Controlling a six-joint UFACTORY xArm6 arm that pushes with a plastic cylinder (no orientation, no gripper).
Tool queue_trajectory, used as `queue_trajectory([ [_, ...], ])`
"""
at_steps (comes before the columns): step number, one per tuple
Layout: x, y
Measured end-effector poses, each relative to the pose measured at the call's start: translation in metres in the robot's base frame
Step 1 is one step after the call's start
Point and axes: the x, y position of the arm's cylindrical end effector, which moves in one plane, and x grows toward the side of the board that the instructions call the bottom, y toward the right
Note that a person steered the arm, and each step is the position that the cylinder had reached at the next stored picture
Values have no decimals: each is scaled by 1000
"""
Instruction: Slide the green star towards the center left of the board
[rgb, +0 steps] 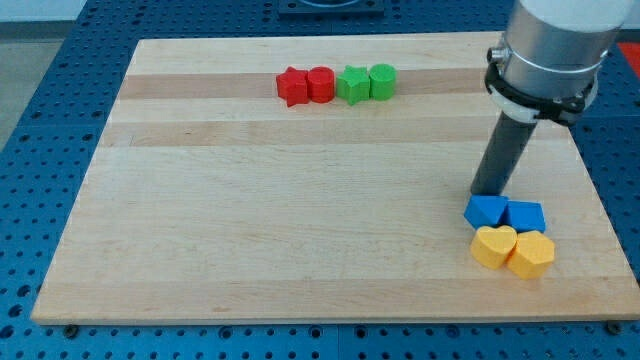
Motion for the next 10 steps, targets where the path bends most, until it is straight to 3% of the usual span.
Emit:
queue_trajectory([
  [4, -157, 0],
  [6, -212, -10],
  [10, -205, -61],
])
